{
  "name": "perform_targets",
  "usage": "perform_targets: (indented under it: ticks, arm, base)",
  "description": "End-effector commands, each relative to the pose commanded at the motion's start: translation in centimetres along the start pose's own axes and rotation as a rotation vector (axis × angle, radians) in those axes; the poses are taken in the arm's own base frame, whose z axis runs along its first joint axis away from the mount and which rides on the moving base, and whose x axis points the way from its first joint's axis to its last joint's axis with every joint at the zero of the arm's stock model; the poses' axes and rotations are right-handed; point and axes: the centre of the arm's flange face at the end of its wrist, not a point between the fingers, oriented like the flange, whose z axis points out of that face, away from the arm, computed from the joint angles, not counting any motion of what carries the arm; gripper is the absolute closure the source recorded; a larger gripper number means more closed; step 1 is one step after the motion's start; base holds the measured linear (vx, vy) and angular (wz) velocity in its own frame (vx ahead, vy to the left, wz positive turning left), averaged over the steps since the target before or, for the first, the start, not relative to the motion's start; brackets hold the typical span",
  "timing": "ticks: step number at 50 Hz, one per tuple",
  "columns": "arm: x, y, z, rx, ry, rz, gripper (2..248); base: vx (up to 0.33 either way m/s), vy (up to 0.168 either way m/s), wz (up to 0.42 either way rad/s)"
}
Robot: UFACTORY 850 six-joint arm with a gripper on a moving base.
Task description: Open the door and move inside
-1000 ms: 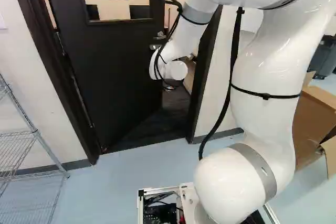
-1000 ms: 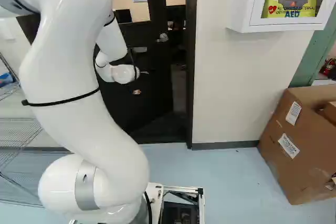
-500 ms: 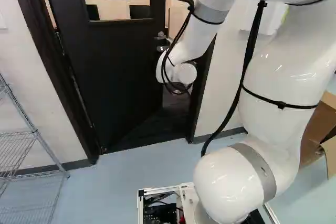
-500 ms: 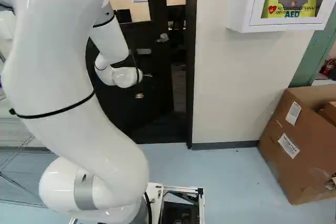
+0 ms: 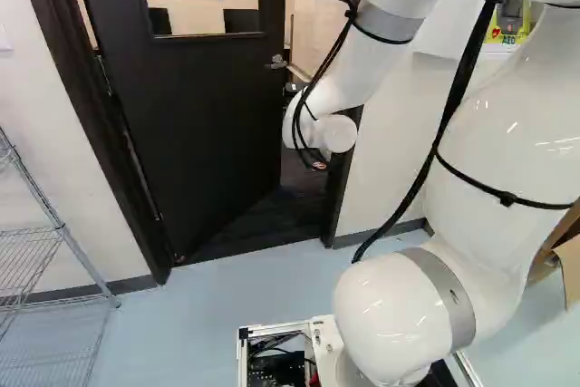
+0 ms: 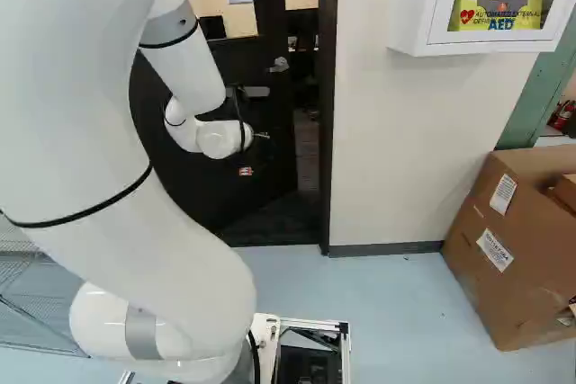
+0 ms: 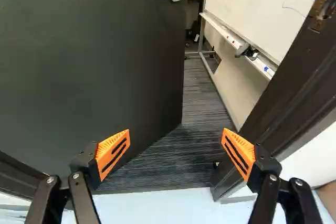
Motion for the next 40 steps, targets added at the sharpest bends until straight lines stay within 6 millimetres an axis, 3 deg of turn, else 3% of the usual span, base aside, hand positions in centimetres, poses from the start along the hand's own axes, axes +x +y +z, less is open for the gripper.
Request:
perform_targets:
  ticks: [23,40]
  arm:
    - [-1.1,2.8,-2.6,-0.034,0.001,-0.011,3]
    - [-1.2,3.1,-2.9,-0.041,0.002,-0.011,3]
  base:
    - [0.000,0.000,0.000]
    - [0.000,0.000,0.000]
